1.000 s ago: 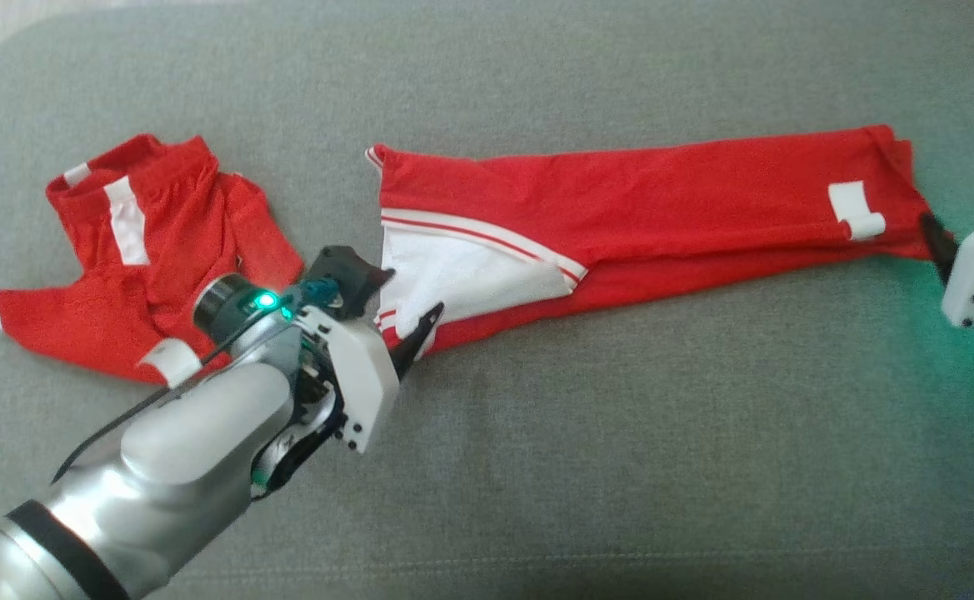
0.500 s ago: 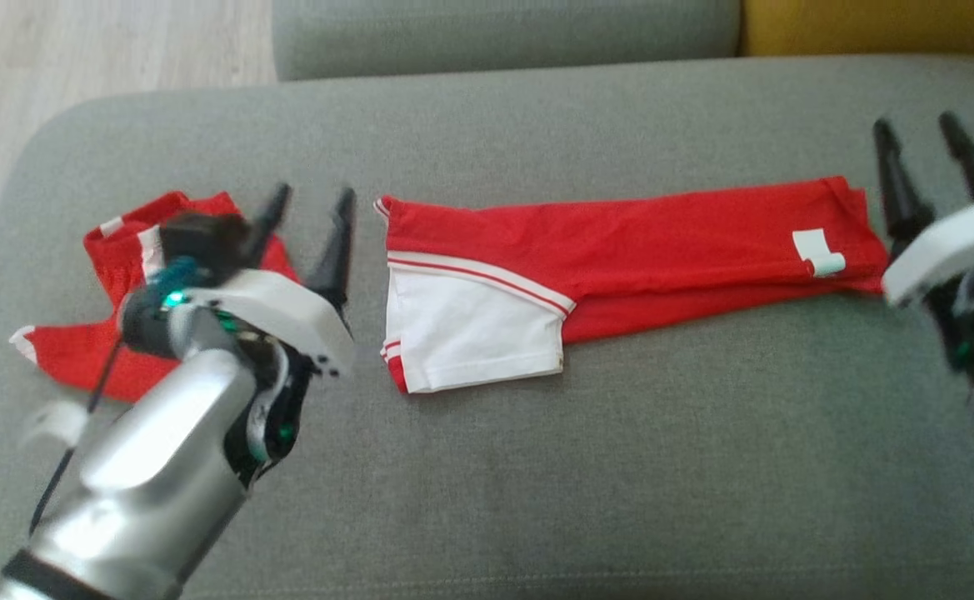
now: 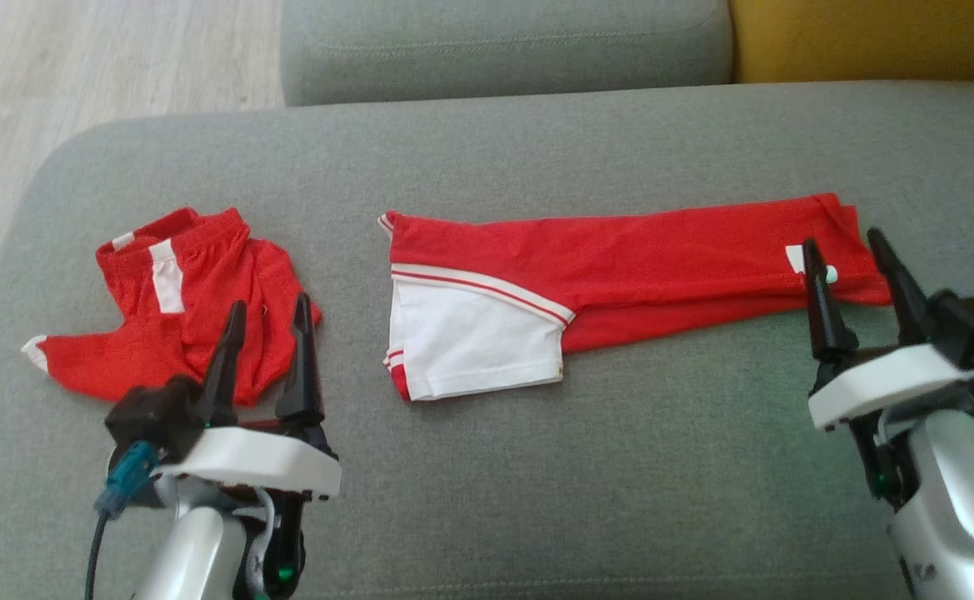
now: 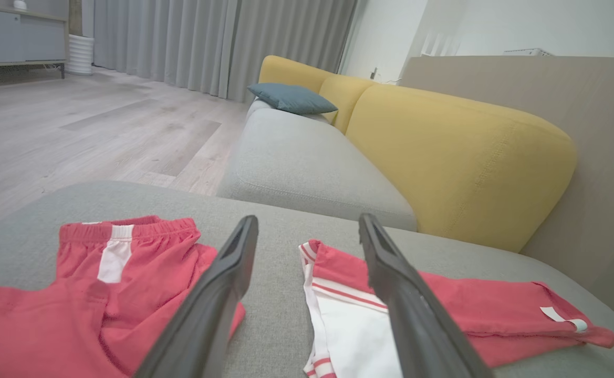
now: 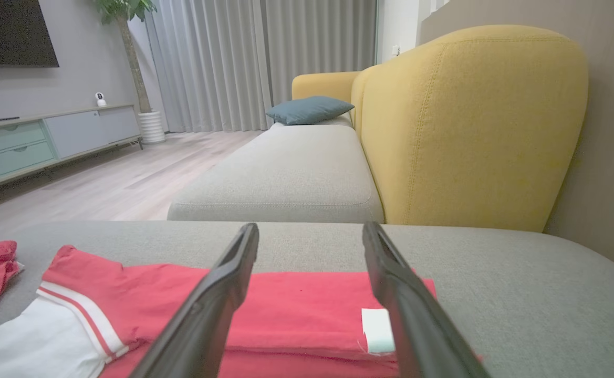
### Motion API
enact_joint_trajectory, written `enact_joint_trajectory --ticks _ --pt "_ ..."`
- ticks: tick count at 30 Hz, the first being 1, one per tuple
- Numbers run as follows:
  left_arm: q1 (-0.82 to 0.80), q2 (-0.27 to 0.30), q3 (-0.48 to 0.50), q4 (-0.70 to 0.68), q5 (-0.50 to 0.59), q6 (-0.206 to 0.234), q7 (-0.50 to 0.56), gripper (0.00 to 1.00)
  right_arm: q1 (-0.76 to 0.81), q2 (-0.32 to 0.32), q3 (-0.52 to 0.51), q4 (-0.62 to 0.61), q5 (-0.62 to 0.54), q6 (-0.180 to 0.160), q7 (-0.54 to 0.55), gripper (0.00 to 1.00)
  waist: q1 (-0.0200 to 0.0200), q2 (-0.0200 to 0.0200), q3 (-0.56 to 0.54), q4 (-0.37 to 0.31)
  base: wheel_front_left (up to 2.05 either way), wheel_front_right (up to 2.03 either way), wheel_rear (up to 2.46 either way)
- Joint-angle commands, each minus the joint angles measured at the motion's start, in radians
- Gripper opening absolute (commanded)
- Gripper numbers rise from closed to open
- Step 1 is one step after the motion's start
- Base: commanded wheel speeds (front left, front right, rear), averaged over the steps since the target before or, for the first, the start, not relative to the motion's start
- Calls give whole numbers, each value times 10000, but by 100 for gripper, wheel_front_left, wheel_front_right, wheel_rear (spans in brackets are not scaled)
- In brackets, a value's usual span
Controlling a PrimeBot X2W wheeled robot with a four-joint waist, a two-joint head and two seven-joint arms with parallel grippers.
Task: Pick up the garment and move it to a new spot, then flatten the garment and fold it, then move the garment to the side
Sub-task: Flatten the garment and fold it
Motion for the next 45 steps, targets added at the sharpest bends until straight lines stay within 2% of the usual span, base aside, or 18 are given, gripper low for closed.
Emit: enact_joint_trajectory --ticks 1,5,9,14,15,22,31,37,38,39,45 --pt "-468 -51 576 -281 405 -277 -59 100 -58 76 -45 -485 -258 -7 -127 100 1 -1 103 70 0 0 0" --pt "-563 -444 940 -141 1039 -883 -60 100 6 182 -610 -690 -673 -7 169 100 1 -1 464 236 0 0 0" --pt "-888 -697 1126 15 1440 -1306 -60 100 -383 91 -1345 -395 -876 -7 817 100 1 -1 1023 433 0 0 0" --pt "-1251 -889 1240 233 1710 -1630 -60 100 -1327 -79 -2628 726 -1066 -7 1829 100 1 -1 1747 690 0 0 0" --pt "-1361 -931 1253 302 1788 -1725 -60 100 -1743 -131 -3166 1249 -1255 -7 2189 100 1 -1 1995 780 0 0 0" --pt "-1699 -994 1354 381 1917 -1882 -60 100 -2967 -125 -4433 2895 -2047 -7 3326 100 1 -1 2640 908 0 0 0" --pt "-2082 -1003 1387 329 1886 -1836 -60 100 -3879 -15 -4946 4094 -2471 -7 4025 100 1 -1 3076 795 0 0 0" --pt "-2239 -1004 1418 272 1806 -1785 -60 100 -4221 138 -4919 4602 -2276 -7 4203 100 1 -1 3265 709 0 0 0" --pt "-2248 -1004 1429 271 1807 -1778 -60 100 -4252 140 -4909 4669 -2200 -7 4224 36 1 -1 3274 698 0 0 0" --pt "-2259 -1004 1444 278 1815 -1780 -60 100 -4276 134 -4891 4717 -2121 -7 4214 0 1 -1 3276 690 0 0 0" --pt "-2269 -1005 1564 328 1878 -1807 -61 100 -4291 -280 -5021 4944 -1747 -7 3999 0 1 -1 3154 666 0 0 0"
